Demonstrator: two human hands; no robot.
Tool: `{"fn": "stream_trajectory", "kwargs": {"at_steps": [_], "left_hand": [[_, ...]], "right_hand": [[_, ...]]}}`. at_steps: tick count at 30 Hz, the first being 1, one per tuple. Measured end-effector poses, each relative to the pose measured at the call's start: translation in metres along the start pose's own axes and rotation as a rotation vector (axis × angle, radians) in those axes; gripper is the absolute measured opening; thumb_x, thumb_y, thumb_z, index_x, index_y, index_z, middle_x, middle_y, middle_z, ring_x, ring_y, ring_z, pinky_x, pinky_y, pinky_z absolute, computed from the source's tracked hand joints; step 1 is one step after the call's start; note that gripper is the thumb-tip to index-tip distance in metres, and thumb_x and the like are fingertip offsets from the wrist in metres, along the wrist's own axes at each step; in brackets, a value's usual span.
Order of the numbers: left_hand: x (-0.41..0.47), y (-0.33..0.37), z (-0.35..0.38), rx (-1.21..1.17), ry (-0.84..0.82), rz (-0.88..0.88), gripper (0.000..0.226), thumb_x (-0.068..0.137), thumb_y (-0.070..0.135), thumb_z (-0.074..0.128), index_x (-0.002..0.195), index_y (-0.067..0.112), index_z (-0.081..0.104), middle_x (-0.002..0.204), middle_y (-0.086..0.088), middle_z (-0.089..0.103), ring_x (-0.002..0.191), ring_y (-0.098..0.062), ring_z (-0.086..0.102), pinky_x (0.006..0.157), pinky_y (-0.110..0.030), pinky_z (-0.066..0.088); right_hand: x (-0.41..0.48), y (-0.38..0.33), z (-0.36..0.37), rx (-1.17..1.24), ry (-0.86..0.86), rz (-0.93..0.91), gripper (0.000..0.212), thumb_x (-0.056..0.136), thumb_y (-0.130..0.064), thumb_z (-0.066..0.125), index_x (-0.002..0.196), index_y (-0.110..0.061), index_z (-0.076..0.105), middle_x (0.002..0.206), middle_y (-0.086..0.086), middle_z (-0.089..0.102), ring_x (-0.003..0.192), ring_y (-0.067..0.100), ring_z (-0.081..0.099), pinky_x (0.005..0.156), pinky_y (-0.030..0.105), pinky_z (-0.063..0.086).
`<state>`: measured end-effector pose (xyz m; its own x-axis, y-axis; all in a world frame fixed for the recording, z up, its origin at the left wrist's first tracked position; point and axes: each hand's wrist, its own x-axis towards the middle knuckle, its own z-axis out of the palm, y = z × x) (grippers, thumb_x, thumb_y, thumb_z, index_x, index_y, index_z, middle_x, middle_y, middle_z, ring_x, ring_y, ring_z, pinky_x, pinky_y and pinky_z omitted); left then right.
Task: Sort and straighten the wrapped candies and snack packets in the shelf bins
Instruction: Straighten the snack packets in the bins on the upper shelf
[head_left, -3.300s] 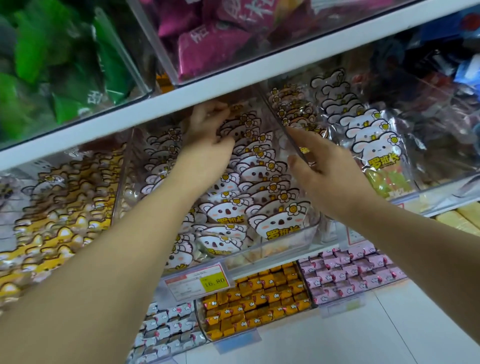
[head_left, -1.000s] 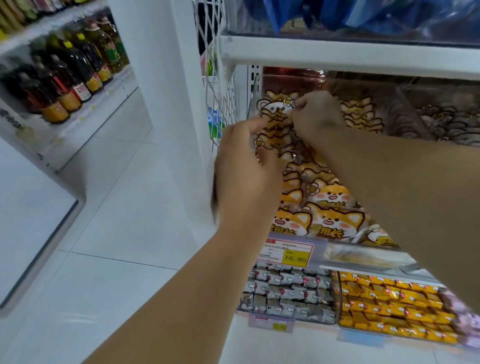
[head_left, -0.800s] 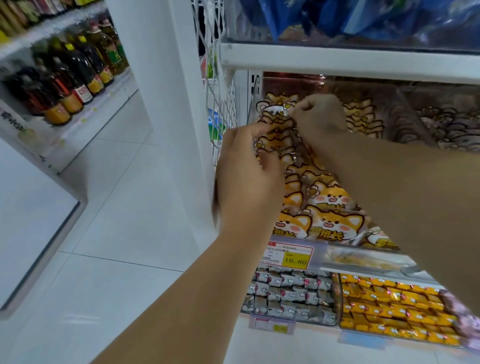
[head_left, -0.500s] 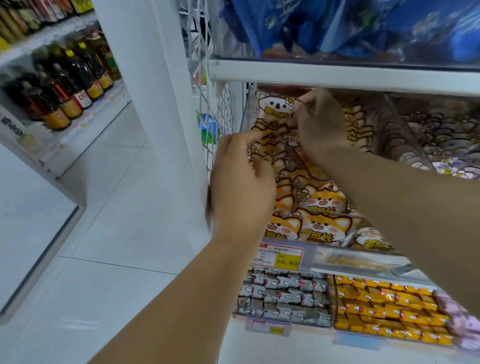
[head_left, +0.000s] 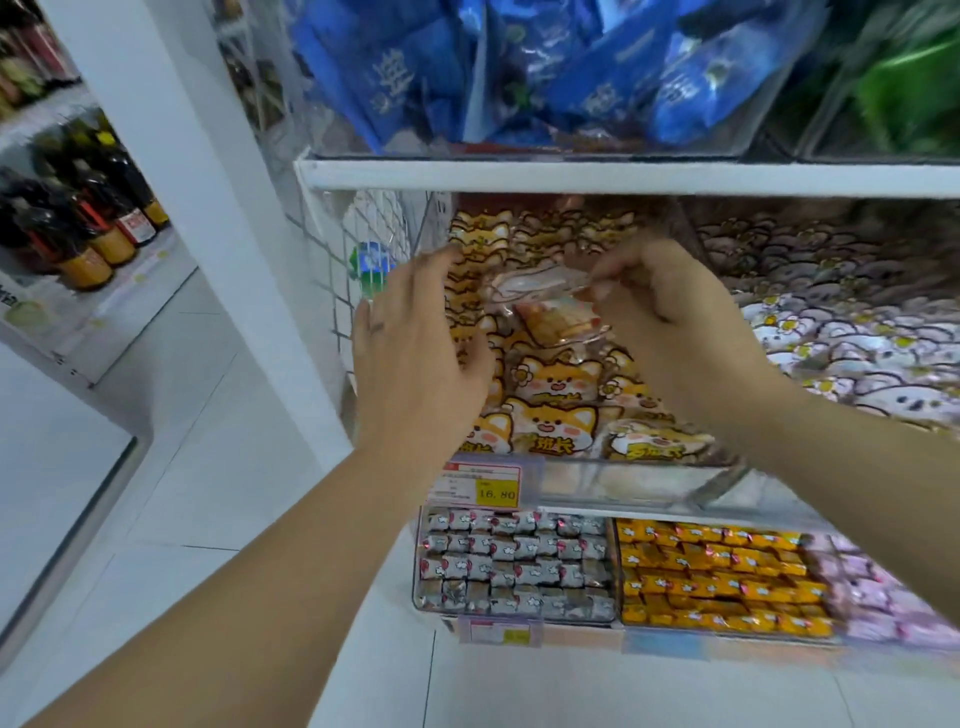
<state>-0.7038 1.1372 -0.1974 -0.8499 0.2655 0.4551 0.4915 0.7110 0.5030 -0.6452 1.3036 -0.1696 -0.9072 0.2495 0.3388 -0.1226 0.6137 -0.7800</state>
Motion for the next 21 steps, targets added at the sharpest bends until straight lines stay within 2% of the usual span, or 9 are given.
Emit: {"fn": "stream_trajectory", "kwargs": {"at_steps": [4, 6, 9, 11, 13, 14, 17, 19, 21], "left_hand": [[-0.002, 0.012, 0.007, 0.12, -0.159, 0.19, 0.045, 0.082, 0.029, 0.053, 0.125, 0.018, 0.057, 0.132, -0.001, 0.051, 0.12, -0.026, 0.05, 0.108, -0.055, 0.028], [-0.002, 0.017, 0.012, 0.097, -0.283, 0.191, 0.038, 0.09, 0.026, 0.053, 0.126, 0.017, 0.058, 0.139, 0.0, 0.046, 0.124, -0.024, 0.047, 0.108, -0.045, 0.033], [0.005, 0.023, 0.018, 0.105, -0.415, 0.107, 0.045, 0.094, 0.032, 0.05, 0.138, 0.026, 0.045, 0.147, 0.005, 0.033, 0.129, -0.02, 0.041, 0.102, -0.035, 0.038], [0.015, 0.026, 0.019, 0.126, -0.499, 0.048, 0.048, 0.093, 0.04, 0.051, 0.139, 0.032, 0.041, 0.146, 0.003, 0.034, 0.127, -0.021, 0.042, 0.101, -0.034, 0.039], [0.024, 0.029, 0.022, 0.096, -0.55, -0.012, 0.044, 0.092, 0.049, 0.048, 0.135, 0.037, 0.045, 0.136, -0.003, 0.045, 0.121, -0.025, 0.047, 0.099, -0.037, 0.042], [0.027, 0.03, 0.023, 0.076, -0.56, -0.047, 0.043, 0.092, 0.052, 0.045, 0.133, 0.039, 0.047, 0.132, -0.005, 0.05, 0.118, -0.026, 0.049, 0.097, -0.039, 0.044], [0.034, 0.03, 0.031, 0.046, -0.55, -0.133, 0.037, 0.093, 0.042, 0.048, 0.129, 0.036, 0.05, 0.127, -0.008, 0.054, 0.113, -0.029, 0.051, 0.094, -0.042, 0.046], [0.036, 0.027, 0.035, 0.057, -0.513, -0.168, 0.036, 0.091, 0.034, 0.051, 0.127, 0.034, 0.051, 0.126, -0.012, 0.049, 0.111, -0.031, 0.051, 0.094, -0.043, 0.046], [0.037, 0.025, 0.039, 0.025, -0.482, -0.194, 0.036, 0.09, 0.03, 0.053, 0.125, 0.036, 0.052, 0.127, -0.011, 0.048, 0.111, -0.03, 0.052, 0.094, -0.044, 0.046]], "right_hand": [[-0.019, 0.005, -0.023, -0.141, -0.028, -0.053, 0.036, 0.086, 0.0, 0.053, 0.079, -0.033, 0.045, 0.102, -0.001, 0.066, 0.09, 0.011, 0.06, 0.074, 0.022, 0.049], [-0.028, 0.012, -0.031, -0.242, -0.03, -0.037, 0.032, 0.083, 0.003, 0.053, 0.086, -0.028, 0.05, 0.101, -0.003, 0.062, 0.08, -0.007, 0.053, 0.064, 0.007, 0.04], [-0.037, 0.022, -0.038, -0.376, -0.063, -0.017, 0.034, 0.078, 0.005, 0.054, 0.103, -0.017, 0.06, 0.093, -0.01, 0.051, 0.071, -0.018, 0.044, 0.061, 0.003, 0.033], [-0.039, 0.025, -0.039, -0.49, -0.075, -0.058, 0.039, 0.074, 0.004, 0.056, 0.107, -0.016, 0.063, 0.101, -0.004, 0.054, 0.087, -0.002, 0.049, 0.073, 0.013, 0.034], [-0.039, 0.025, -0.037, -0.596, -0.074, -0.088, 0.042, 0.07, -0.004, 0.059, 0.109, -0.019, 0.065, 0.106, 0.001, 0.06, 0.1, 0.023, 0.048, 0.083, 0.033, 0.037], [-0.038, 0.022, -0.038, -0.608, -0.075, -0.082, 0.042, 0.068, -0.012, 0.058, 0.109, -0.02, 0.065, 0.109, 0.001, 0.06, 0.104, 0.026, 0.046, 0.087, 0.038, 0.036], [-0.032, 0.01, -0.039, -0.543, -0.144, -0.036, 0.048, 0.07, -0.027, 0.056, 0.117, -0.027, 0.06, 0.127, -0.004, 0.052, 0.122, 0.022, 0.038, 0.101, 0.038, 0.028], [-0.027, 0.004, -0.038, -0.511, -0.275, -0.049, 0.056, 0.077, -0.032, 0.056, 0.132, -0.03, 0.048, 0.145, -0.007, 0.037, 0.135, 0.018, 0.027, 0.111, 0.039, 0.022], [-0.024, 0.003, -0.033, -0.506, -0.404, -0.08, 0.063, 0.081, -0.04, 0.044, 0.142, -0.031, 0.034, 0.153, -0.008, 0.026, 0.141, 0.015, 0.018, 0.116, 0.04, 0.016]]}}
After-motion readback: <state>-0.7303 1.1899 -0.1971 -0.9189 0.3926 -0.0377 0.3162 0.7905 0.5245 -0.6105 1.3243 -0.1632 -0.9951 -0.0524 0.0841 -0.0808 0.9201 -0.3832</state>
